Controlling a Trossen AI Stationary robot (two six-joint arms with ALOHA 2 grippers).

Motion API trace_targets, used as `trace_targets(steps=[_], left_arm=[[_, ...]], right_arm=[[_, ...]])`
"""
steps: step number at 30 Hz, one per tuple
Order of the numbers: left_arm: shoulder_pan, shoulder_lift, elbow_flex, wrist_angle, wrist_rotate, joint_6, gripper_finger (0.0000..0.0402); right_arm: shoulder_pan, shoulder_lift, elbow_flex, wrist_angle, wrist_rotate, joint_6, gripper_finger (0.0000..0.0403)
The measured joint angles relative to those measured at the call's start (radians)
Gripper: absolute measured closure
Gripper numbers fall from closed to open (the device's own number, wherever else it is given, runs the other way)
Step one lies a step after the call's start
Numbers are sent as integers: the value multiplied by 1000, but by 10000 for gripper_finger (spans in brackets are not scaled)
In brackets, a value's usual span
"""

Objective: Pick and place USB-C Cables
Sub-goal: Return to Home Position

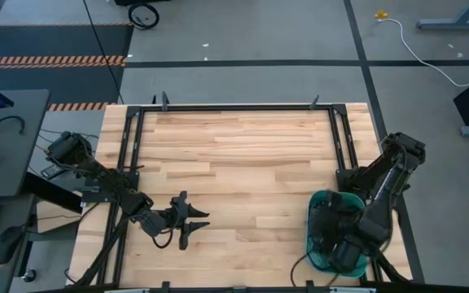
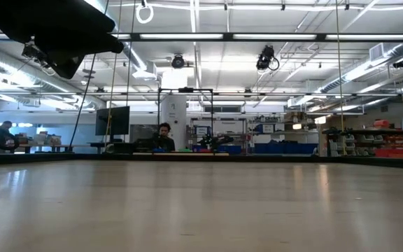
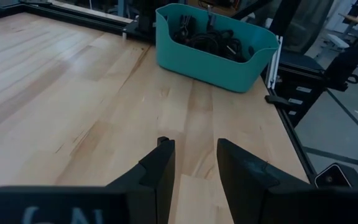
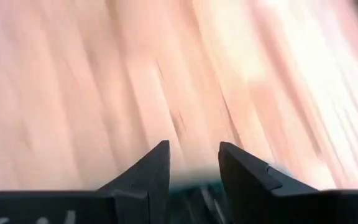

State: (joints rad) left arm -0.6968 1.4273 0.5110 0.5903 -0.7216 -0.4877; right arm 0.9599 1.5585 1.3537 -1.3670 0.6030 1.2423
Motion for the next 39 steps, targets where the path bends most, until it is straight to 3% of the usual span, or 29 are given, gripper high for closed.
trace_targets(steps=[4, 6, 8, 10, 14, 16, 18, 22, 26, 29, 33, 36, 39], left_arm=[[0, 0, 0, 0, 0, 0, 276], [0, 0, 0, 2, 0, 0, 276], [0, 0, 0, 6, 0, 0, 276], [0, 0, 0, 12, 0, 1, 276], [0, 0, 0, 40, 0, 3, 276], [0, 0, 0, 51, 0, 9, 276], [0, 0, 0, 56, 0, 10, 276], [0, 0, 0, 57, 0, 9, 276], [0, 0, 0, 53, 0, 9, 276], [0, 0, 0, 47, 0, 9, 276], [0, 0, 0, 40, 1, 10, 276], [0, 0, 0, 39, 1, 9, 276], [0, 0, 0, 37, 0, 9, 276]], right_arm=[[50, 6, -82, 334, 318, -73, 281], [61, 11, -155, 581, 399, -155, 296], [61, 11, -255, 918, 409, -286, 316], [42, 12, -360, 1314, 359, -461, 340], [-37, 47, -542, 2085, 122, -884, 391], [-98, 67, -593, 2328, -12, -1063, 396], [-177, 57, -635, 2449, -171, -1147, 395], [-354, -60, -697, 2459, -393, -1198, 399], [-512, -296, -777, 2312, -495, -1177, 399], [-587, -513, -832, 2128, -466, -1157, 400], [-605, -781, -863, 1810, -350, -1120, 400], [-594, -927, -882, 1624, -303, -1085, 400], [-594, -1018, -941, 1563, -291, -1072, 400]])
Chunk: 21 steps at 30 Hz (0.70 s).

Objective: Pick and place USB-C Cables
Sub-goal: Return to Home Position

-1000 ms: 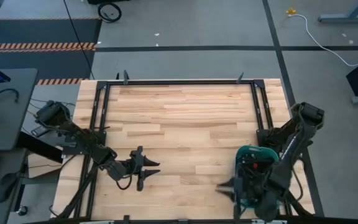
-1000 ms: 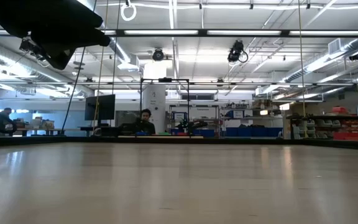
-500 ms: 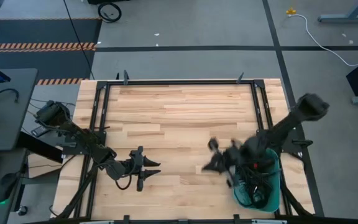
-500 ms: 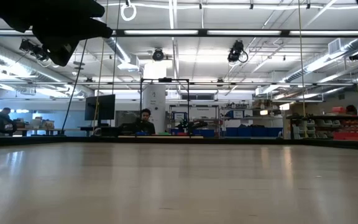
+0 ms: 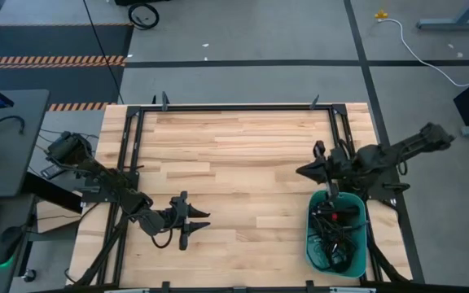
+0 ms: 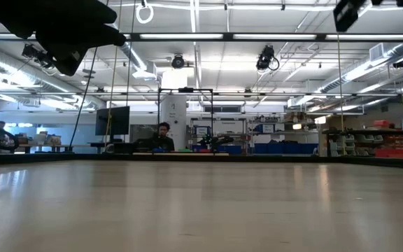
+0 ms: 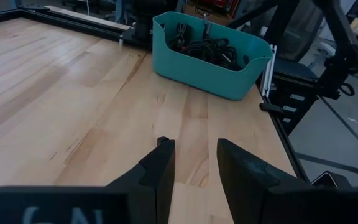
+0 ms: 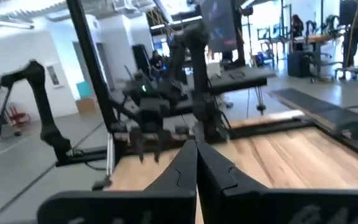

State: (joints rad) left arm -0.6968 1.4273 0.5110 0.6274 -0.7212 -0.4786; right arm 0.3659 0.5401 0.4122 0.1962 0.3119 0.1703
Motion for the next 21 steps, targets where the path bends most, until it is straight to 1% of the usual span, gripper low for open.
trace_targets(steps=[4, 10, 13, 18, 21], left_arm=[[0, 0, 0, 3, -5, 0, 276], [0, 0, 0, 3, -8, -5, 276], [0, 0, 0, 3, -12, 0, 276], [11, 0, 0, 3, -14, -4, 276], [22, 0, 0, 4, -16, -5, 276]], right_arm=[[-13, -92, -120, 14, -55, -9, 400], [-86, -277, -269, 61, -43, 3, 401], [-146, -377, -301, 27, -57, 1, 401], [-266, -536, -309, -107, -142, 4, 402], [-321, -534, -325, -141, -194, 23, 402]])
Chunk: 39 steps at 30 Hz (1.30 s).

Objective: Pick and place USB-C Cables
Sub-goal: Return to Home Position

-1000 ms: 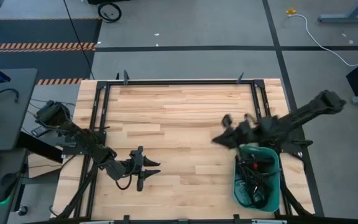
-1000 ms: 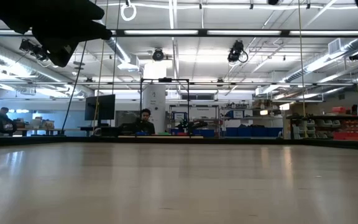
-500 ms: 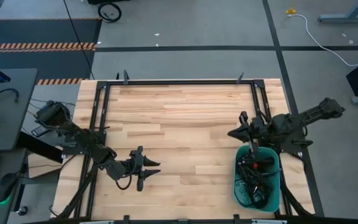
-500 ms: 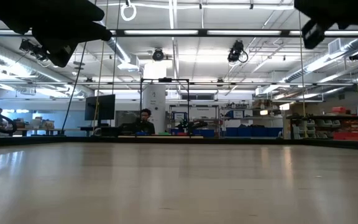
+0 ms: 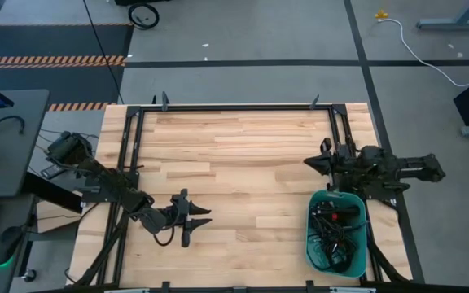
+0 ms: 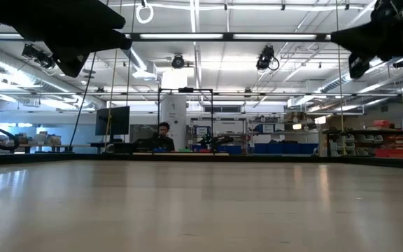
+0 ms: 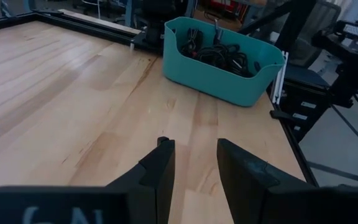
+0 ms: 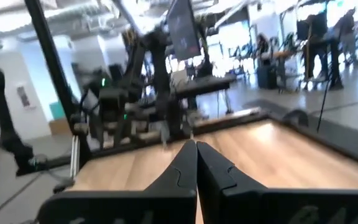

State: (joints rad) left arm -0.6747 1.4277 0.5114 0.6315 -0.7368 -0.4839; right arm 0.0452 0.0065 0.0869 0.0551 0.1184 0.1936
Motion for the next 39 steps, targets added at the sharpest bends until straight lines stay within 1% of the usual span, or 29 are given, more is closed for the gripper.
trace_targets(steps=[2, 4, 5, 7, 11, 15, 20, 23, 26, 28, 30, 32, 35, 39], left_arm=[[7, 0, 0, 0, 0, -1, 276], [11, 0, 0, 0, 0, -1, 276], [11, 0, 0, 1, 0, -2, 276], [11, 0, 0, -2, 0, -1, 276], [11, 0, 0, -4, 0, -2, 276], [11, 0, 0, -11, 0, -1, 276], [11, 0, 0, -7, 0, -4, 277], [23, -1, 0, -7, 8, -7, 288], [61, -31, -7, -16, 75, 36, 321], [101, -80, -31, -11, 111, 58, 355], [150, -158, -87, -19, 139, 79, 388], [207, -265, -162, -14, 175, 81, 393], [301, -463, -311, 4, 258, 76, 394], [437, -739, -506, 87, 373, 62, 397]], right_arm=[[-27, 8, -35, 16, -35, 28, 402], [-46, -1, -81, 17, -42, 48, 402], [-54, 2, -80, -4, -40, 49, 402], [-66, 13, -79, -26, -7, 42, 400], [-82, 21, -78, -17, 62, 33, 385], [-82, 21, -78, -16, 71, 40, 375], [-82, 21, -78, -12, 71, 40, 373], [-82, 21, -78, -11, 71, 40, 372], [-82, 21, -78, -11, 71, 40, 372], [-82, 21, -77, -11, 71, 40, 373], [-82, 21, -77, -11, 71, 40, 374], [-82, 21, -77, -11, 71, 40, 374], [-82, 21, -77, -11, 71, 40, 373], [-82, 22, -76, -11, 70, 40, 374]])
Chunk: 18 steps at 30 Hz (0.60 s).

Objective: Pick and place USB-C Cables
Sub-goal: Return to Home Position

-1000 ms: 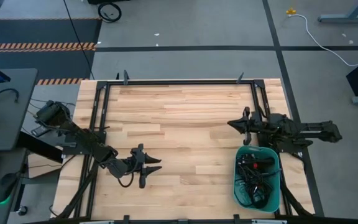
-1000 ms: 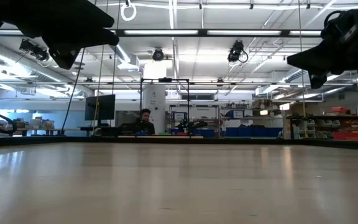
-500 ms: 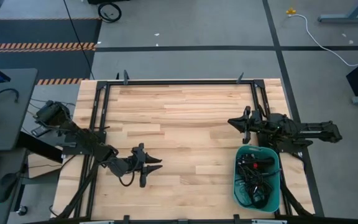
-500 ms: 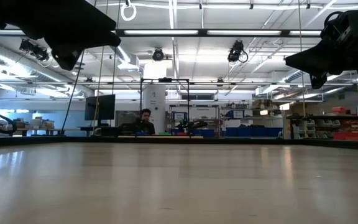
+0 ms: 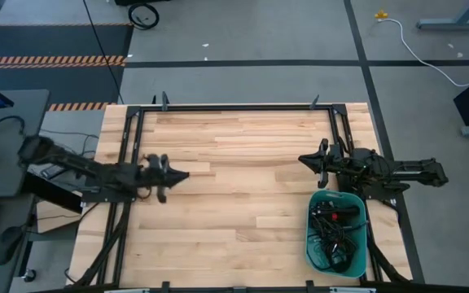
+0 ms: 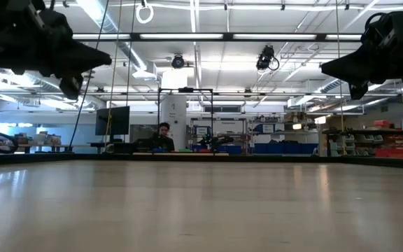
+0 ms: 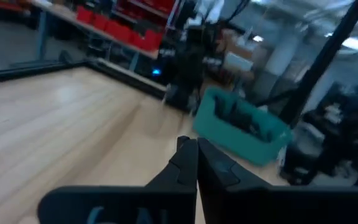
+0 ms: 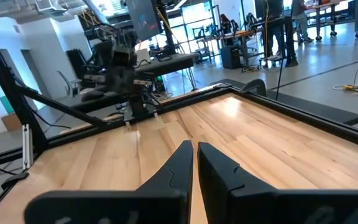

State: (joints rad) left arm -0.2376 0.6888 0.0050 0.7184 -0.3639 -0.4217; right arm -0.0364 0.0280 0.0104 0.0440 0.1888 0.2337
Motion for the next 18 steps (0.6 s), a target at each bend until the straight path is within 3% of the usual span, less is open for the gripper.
trace_targets(steps=[3, 6, 12, 18], left_arm=[[84, -186, 5, -189, 105, 18, 398], [171, -315, 4, -268, 175, 68, 399], [371, -496, 3, -404, 348, 116, 400], [440, -580, 3, -395, 715, 264, 394]], right_arm=[[0, 0, 0, 6, 0, 0, 374], [0, 0, 0, 13, -3, 0, 373], [0, 3, 1, 15, 0, 0, 375], [0, 3, 1, 26, 0, 0, 375]])
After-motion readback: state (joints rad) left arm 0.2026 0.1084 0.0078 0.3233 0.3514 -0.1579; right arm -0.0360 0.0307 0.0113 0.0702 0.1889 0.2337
